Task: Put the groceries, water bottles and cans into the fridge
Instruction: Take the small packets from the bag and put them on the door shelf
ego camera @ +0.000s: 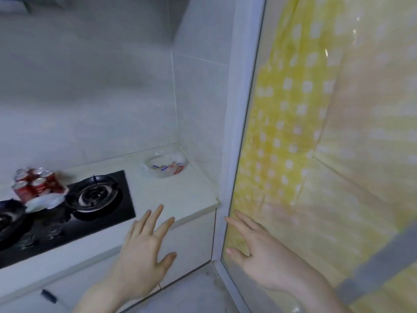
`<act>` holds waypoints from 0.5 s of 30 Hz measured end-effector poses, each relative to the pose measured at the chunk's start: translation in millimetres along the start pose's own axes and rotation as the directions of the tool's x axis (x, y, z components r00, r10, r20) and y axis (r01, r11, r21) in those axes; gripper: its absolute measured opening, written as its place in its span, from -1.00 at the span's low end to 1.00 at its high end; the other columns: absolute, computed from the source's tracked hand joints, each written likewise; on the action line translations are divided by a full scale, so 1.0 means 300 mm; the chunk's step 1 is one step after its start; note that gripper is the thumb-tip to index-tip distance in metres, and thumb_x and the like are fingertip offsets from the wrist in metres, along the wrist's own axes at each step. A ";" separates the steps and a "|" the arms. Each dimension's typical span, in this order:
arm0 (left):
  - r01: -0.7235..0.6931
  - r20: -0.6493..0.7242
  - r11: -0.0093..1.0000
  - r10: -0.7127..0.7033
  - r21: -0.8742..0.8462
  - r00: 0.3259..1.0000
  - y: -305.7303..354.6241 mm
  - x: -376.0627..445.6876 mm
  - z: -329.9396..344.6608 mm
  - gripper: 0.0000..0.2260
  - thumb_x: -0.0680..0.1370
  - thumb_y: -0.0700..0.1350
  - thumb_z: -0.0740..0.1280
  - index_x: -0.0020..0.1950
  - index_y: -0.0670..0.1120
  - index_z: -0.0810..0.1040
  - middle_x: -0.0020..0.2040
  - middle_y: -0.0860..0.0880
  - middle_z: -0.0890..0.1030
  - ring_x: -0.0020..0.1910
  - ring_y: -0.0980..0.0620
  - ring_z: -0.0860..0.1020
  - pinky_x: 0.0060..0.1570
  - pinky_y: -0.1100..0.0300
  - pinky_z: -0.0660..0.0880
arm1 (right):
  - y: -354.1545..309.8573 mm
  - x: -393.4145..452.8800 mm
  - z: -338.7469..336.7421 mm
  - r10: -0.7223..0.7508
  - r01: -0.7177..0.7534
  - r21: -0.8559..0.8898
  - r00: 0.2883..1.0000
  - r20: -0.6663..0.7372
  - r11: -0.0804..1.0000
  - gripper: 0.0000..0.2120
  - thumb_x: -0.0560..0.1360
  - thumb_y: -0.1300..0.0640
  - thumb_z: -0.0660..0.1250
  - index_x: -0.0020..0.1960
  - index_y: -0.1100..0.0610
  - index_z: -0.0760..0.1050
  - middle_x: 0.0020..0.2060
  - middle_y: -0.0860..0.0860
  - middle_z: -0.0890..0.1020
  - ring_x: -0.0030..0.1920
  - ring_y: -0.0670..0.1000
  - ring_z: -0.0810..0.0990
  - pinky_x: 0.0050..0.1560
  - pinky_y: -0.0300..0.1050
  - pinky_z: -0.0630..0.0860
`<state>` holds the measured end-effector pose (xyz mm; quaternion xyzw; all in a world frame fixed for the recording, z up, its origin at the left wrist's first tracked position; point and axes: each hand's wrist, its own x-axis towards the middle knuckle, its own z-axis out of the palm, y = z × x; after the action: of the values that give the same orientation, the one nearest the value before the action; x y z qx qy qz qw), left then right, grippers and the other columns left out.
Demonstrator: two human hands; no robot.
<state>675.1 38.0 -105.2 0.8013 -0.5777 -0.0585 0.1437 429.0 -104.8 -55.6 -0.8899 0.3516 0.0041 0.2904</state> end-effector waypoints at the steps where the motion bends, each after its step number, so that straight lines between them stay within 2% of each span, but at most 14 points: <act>1: 0.025 -0.003 1.000 -0.025 -0.006 1.000 -0.030 -0.002 -0.012 -0.21 0.40 0.38 -0.04 0.62 0.17 0.12 0.65 0.11 -0.18 0.65 -0.02 -0.14 0.58 0.09 -0.16 | -0.024 0.035 0.005 -0.019 0.020 -0.004 1.000 0.015 1.000 -0.37 0.66 -0.18 0.17 0.64 -0.23 -0.04 0.60 -0.36 -0.17 0.62 -0.21 -0.11 0.61 -0.10 0.02; 3: 0.073 -0.017 0.997 -0.074 -0.026 0.997 -0.082 0.004 -0.032 -0.25 0.44 0.37 0.03 0.61 0.16 0.15 0.66 0.11 -0.15 0.65 -0.02 -0.12 0.56 0.12 -0.16 | -0.062 0.106 0.011 -0.055 0.056 -0.021 0.997 0.045 0.998 -0.37 0.66 -0.17 0.17 0.64 -0.22 -0.04 0.60 -0.34 -0.17 0.62 -0.19 -0.10 0.61 -0.10 0.00; 6: 0.135 -0.044 0.990 -0.136 -0.029 0.990 -0.134 0.033 -0.045 -0.31 0.52 0.29 0.16 0.62 0.17 0.10 0.65 0.11 -0.20 0.64 -0.01 -0.18 0.59 0.07 -0.17 | -0.094 0.216 0.006 -0.102 0.106 -0.048 0.991 0.081 0.993 -0.37 0.67 -0.15 0.19 0.64 -0.21 -0.03 0.61 -0.32 -0.17 0.63 -0.15 -0.09 0.61 -0.14 -0.03; 11: 0.244 -0.052 0.970 -0.244 -0.009 0.968 -0.201 0.133 -0.034 -0.30 0.50 0.29 0.09 0.63 0.19 0.03 0.64 0.11 -0.26 0.63 0.01 -0.24 0.59 0.07 -0.21 | -0.083 0.437 0.005 -0.188 0.195 -0.047 0.975 0.122 0.980 -0.35 0.65 -0.16 0.21 0.63 -0.23 -0.03 0.61 -0.33 -0.14 0.63 -0.15 -0.05 0.61 -0.09 0.03; 15: 0.298 -0.077 0.955 -0.298 -0.008 0.952 -0.246 0.245 -0.019 -0.33 0.58 0.25 0.21 0.63 0.20 0.02 0.64 0.12 -0.25 0.63 0.01 -0.24 0.61 0.03 -0.15 | -0.051 0.620 -0.018 -0.248 0.255 -0.033 0.958 0.144 0.966 -0.34 0.64 -0.17 0.22 0.63 -0.23 -0.03 0.61 -0.32 -0.12 0.62 -0.16 -0.03 0.60 -0.09 0.07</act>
<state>767.7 -8.8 -116.4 0.8812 -0.4445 -0.0474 0.1537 577.5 -214.7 -82.6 -0.9321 0.2145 0.0383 0.2893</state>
